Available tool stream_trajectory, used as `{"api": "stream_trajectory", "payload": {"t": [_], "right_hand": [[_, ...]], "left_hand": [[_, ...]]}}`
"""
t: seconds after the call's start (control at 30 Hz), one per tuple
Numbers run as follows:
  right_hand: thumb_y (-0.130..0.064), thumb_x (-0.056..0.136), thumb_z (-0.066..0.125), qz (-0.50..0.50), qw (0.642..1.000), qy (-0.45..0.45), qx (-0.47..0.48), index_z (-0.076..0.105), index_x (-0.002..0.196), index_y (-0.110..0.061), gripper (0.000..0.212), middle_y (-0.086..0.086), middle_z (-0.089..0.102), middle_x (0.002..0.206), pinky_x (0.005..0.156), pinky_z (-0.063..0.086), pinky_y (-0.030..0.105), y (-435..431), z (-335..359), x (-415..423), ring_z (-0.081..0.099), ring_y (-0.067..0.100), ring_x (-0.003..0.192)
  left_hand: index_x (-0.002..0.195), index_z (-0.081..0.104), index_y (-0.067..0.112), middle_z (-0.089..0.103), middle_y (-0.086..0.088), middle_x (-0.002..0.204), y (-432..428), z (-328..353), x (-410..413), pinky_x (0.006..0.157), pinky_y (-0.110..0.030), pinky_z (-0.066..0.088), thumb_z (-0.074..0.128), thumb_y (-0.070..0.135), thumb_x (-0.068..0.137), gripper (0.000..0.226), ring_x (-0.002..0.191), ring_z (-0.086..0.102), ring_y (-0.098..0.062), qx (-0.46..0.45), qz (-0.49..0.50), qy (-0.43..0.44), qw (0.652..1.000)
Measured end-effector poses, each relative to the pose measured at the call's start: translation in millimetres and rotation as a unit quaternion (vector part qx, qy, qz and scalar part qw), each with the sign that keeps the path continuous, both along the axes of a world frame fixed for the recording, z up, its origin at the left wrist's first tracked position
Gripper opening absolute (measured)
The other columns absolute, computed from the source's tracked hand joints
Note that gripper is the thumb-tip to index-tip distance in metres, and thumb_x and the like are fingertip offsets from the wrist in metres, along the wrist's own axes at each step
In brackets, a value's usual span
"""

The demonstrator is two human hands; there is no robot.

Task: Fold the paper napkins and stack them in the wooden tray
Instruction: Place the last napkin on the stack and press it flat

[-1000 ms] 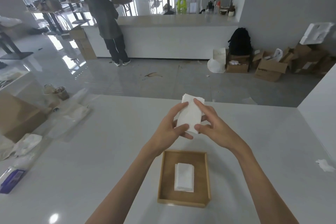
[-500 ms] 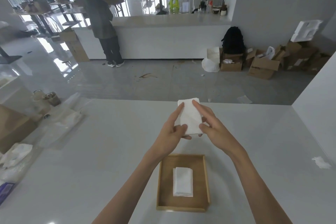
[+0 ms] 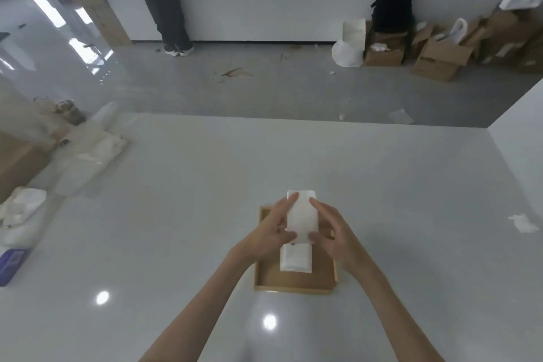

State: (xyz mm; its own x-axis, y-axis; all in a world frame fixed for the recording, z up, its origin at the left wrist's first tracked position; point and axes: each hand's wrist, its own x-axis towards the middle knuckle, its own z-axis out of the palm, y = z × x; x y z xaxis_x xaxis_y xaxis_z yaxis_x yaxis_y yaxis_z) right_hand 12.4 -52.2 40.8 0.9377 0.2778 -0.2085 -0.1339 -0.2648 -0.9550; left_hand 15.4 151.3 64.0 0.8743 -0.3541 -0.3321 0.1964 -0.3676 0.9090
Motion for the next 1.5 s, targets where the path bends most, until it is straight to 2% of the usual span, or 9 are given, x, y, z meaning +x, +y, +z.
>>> {"api": "stream_trajectory", "payload": {"t": [0.17, 0.23, 0.4, 0.57, 0.73, 0.83, 1.1, 1.27, 1.5], "right_hand": [[-0.001, 0.086, 0.07, 0.025, 0.997, 0.046, -0.058, 0.039, 0.145, -0.035, 0.074, -0.009, 0.042, 0.14, 0.094, 0.056, 0.037, 9, -71, -21, 0.06, 0.028, 0.116], [-0.001, 0.087, 0.07, 0.027, 0.995, 0.053, -0.076, 0.038, 0.145, -0.034, 0.074, -0.005, 0.042, 0.14, 0.095, 0.053, 0.027, 10, -94, -25, 0.057, 0.023, 0.119], [-0.001, 0.087, 0.069, 0.036, 0.989, 0.077, -0.123, 0.037, 0.151, -0.02, 0.074, 0.0, 0.042, 0.137, 0.092, 0.046, 0.013, 9, -125, -20, 0.053, 0.013, 0.115], [0.005, 0.084, 0.069, 0.037, 0.986, 0.074, -0.145, 0.04, 0.149, -0.016, 0.075, 0.005, 0.043, 0.127, 0.085, 0.039, 0.001, 6, -140, -7, 0.054, 0.004, 0.097], [-0.001, 0.085, 0.071, 0.035, 0.982, 0.084, -0.164, 0.041, 0.149, -0.023, 0.075, -0.012, 0.041, 0.118, 0.083, 0.051, 0.02, 11, -155, -6, 0.056, 0.003, 0.082], [-0.004, 0.086, 0.07, 0.036, 0.979, 0.078, -0.187, 0.04, 0.149, -0.026, 0.073, -0.015, 0.037, 0.114, 0.084, 0.054, 0.031, 14, -160, -8, 0.056, 0.005, 0.08], [-0.024, 0.091, 0.069, 0.055, 0.955, 0.077, -0.28, 0.033, 0.151, -0.038, 0.072, -0.011, 0.028, 0.119, 0.087, 0.05, 0.031, 13, -170, -8, 0.053, 0.011, 0.086], [-0.026, 0.09, 0.07, 0.022, 0.964, 0.076, -0.256, 0.04, 0.149, -0.039, 0.067, -0.005, 0.031, 0.12, 0.094, 0.046, 0.028, 14, -173, -10, 0.047, 0.011, 0.097], [-0.033, 0.099, 0.051, -0.233, 0.955, 0.144, -0.118, 0.056, 0.14, -0.025, 0.042, 0.005, 0.058, 0.109, 0.09, 0.05, 0.034, 29, -184, -8, 0.057, 0.016, 0.093]], "left_hand": [[0.159, 0.002, 0.027, 0.011, 0.009, 0.159, 4, -69, -17, 0.103, -0.037, 0.049, 0.055, -0.007, 0.092, 0.092, 0.131, 0.044, -0.03, 0.062, -0.049, 0.074, 0.994], [0.159, 0.0, 0.025, 0.007, 0.006, 0.163, 3, -90, -18, 0.108, -0.038, 0.045, 0.054, -0.009, 0.09, 0.094, 0.139, 0.038, -0.028, 0.071, -0.048, 0.079, 0.993], [0.159, -0.001, 0.022, 0.005, 0.005, 0.162, -4, -125, -13, 0.095, -0.003, 0.033, 0.053, -0.01, 0.091, 0.093, 0.136, 0.033, -0.019, 0.084, -0.048, 0.11, 0.989], [0.159, -0.001, 0.02, 0.008, 0.008, 0.159, -7, -154, -2, 0.095, -0.012, 0.038, 0.051, -0.012, 0.091, 0.092, 0.135, 0.034, -0.028, 0.081, -0.044, 0.101, 0.991], [0.159, -0.008, 0.021, -0.011, 0.002, 0.164, -5, -169, 3, 0.121, -0.05, 0.025, 0.045, -0.012, 0.091, 0.092, 0.151, -0.012, -0.012, 0.122, -0.073, 0.108, 0.984], [0.158, -0.012, 0.017, -0.016, -0.002, 0.164, -10, -169, 6, 0.122, -0.033, 0.006, 0.042, -0.013, 0.091, 0.091, 0.15, -0.02, -0.014, 0.161, -0.096, 0.091, 0.978], [0.156, -0.012, 0.014, -0.014, -0.013, 0.163, -19, -180, 4, 0.108, -0.047, 0.043, 0.058, 0.005, 0.093, 0.095, 0.151, 0.004, -0.041, 0.327, -0.172, 0.036, 0.929], [0.157, -0.005, 0.018, -0.014, -0.014, 0.163, -26, -175, -2, 0.111, -0.047, 0.037, 0.055, 0.005, 0.09, 0.092, 0.148, 0.007, -0.041, 0.308, -0.093, 0.058, 0.945], [0.144, 0.039, 0.019, 0.047, -0.007, 0.134, -33, -171, -9, 0.1, -0.036, 0.045, 0.042, 0.012, 0.099, 0.046, 0.118, 0.049, -0.026, 0.297, 0.163, 0.016, 0.941]]}}
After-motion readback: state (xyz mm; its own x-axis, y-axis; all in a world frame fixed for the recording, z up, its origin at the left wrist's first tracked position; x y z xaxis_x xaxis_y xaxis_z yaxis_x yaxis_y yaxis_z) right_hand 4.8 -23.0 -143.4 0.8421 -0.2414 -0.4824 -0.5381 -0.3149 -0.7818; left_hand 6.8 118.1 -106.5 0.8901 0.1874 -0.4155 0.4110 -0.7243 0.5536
